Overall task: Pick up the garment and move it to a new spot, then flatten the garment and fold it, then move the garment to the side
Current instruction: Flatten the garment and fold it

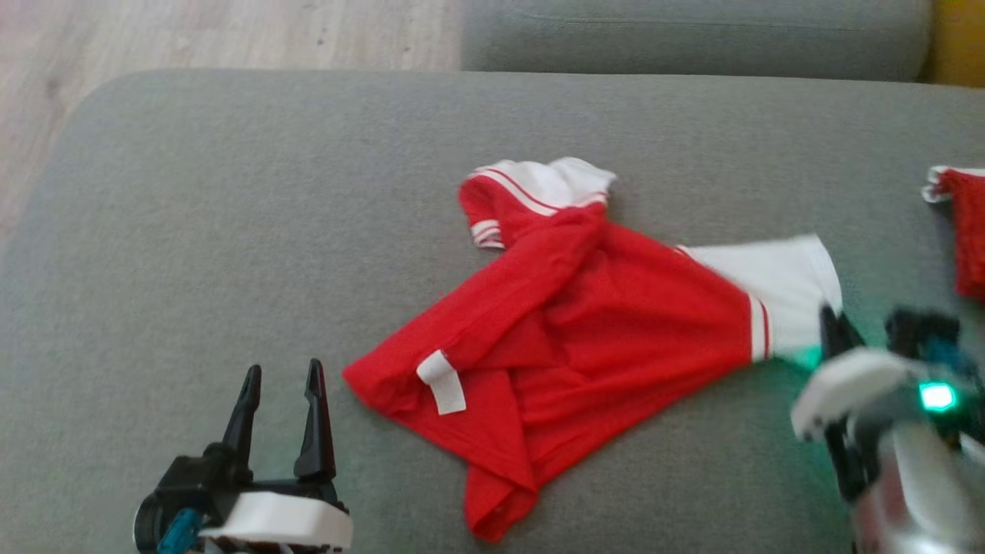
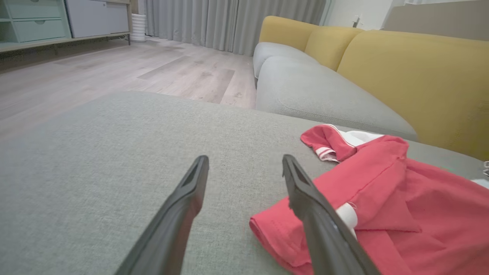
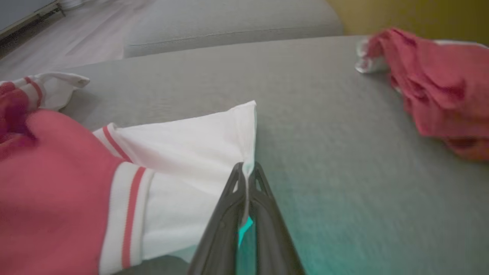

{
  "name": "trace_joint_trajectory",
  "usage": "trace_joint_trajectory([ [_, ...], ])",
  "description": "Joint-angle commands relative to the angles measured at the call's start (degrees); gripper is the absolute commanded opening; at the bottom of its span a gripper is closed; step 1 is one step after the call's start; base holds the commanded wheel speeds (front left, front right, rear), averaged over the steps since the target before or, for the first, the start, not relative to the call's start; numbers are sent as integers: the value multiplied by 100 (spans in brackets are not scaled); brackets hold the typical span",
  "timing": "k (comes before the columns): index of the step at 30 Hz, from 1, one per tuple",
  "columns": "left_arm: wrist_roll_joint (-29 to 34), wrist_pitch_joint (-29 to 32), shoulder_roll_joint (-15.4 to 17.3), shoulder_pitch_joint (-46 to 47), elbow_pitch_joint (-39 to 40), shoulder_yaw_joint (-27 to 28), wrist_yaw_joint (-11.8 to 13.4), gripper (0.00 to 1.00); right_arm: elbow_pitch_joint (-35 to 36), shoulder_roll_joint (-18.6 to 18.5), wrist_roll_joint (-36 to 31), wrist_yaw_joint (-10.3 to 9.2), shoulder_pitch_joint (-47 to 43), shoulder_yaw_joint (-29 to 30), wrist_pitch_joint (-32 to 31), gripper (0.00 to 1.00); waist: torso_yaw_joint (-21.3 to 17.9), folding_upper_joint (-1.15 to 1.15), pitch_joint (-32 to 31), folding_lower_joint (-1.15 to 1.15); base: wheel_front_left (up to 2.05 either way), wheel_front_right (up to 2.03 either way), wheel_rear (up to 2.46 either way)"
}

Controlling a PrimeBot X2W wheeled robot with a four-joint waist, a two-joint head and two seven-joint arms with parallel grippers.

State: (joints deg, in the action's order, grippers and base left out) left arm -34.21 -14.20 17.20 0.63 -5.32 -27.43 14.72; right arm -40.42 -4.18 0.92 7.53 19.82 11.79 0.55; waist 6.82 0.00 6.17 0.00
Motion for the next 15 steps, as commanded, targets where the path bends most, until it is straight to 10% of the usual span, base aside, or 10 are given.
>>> trace_joint_trajectory([
  [1,20,-31,103,144,184,217,46,100,340,73,-41,-4,-171,20,123,0,-108,0,-44,0,0,0,0],
  [9,12,-10,102,140,172,161,32,100,1057,127,421,-4,-1175,24,217,2,-253,0,-108,0,0,0,0],
  [10,9,-10,103,136,168,157,29,100,1125,128,499,-4,-1283,-32,220,24,-268,0,-120,0,0,0,0],
  [12,4,-9,103,127,157,143,24,100,1266,128,618,-4,-1441,-128,256,100,-302,0,-144,0,0,0,0],
  [15,20,19,92,145,134,70,-6,100,1521,129,681,-4,-1538,-180,358,100,-338,0,-184,0,0,0,0],
])
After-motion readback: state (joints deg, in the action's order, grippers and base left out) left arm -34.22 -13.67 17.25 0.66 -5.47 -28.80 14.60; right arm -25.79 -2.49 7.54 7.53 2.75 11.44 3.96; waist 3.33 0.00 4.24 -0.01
